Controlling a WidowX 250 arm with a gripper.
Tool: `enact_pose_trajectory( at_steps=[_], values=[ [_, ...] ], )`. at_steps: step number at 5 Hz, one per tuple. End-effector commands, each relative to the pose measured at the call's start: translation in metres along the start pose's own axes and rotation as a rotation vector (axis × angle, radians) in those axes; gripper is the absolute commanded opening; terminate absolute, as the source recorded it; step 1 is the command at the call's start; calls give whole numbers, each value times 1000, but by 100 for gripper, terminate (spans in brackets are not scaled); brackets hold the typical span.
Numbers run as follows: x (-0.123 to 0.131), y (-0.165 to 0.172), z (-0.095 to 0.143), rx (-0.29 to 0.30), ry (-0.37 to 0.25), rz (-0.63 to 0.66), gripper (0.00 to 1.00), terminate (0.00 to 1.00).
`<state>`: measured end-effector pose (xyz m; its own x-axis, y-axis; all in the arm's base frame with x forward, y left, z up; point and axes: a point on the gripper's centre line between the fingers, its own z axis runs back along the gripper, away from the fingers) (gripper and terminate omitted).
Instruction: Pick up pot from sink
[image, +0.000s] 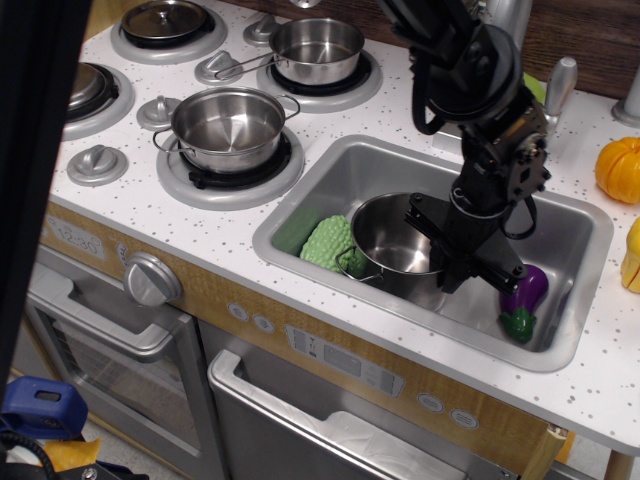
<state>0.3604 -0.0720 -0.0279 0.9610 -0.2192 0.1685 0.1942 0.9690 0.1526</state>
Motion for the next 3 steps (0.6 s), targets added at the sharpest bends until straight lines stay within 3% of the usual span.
enact_pose_trajectory(
  at_steps=[1,3],
  values=[
    [30,8,62,24,-110,8,0,0],
    [42,7,91,36,-133,-20,0,0]
  ],
)
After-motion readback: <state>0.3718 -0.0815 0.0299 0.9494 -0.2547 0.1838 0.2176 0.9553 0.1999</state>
